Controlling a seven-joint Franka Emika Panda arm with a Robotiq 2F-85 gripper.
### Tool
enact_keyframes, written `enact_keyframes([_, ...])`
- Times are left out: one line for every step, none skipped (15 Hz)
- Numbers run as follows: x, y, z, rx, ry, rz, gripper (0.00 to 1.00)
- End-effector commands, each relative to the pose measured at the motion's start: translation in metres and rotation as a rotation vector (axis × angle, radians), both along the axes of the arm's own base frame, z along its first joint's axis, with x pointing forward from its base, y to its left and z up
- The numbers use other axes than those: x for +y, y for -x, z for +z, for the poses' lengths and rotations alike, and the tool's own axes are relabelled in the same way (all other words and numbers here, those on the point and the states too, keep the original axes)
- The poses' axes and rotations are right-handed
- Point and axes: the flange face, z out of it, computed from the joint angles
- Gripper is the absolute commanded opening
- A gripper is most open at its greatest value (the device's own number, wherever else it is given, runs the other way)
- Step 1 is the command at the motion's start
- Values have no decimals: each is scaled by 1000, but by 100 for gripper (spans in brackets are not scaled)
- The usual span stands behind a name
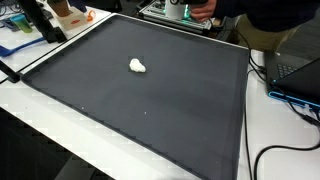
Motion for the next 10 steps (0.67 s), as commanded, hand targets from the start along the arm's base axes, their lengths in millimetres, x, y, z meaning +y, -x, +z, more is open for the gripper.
enact_keyframes([-2, 2, 1, 16, -9, -9, 22])
enact_keyframes([-2, 2, 2, 14, -10, -9, 22])
enact_keyframes([-3, 3, 3, 11, -19, -10, 22])
enact_keyframes([-4, 3, 3, 9, -27, -13, 22])
enact_keyframes([-5, 3, 3, 17, -35, -3, 22])
enact_keyframes([-1, -1, 0, 1, -3, -1, 47])
enact_keyframes([-2, -1, 0, 1, -5, -2, 47])
enact_keyframes([-2, -1, 0, 1, -6, -2, 47])
enact_keyframes([-2, -1, 0, 1, -7, -3, 47])
enact_keyframes([-2, -1, 0, 1, -7, -3, 47])
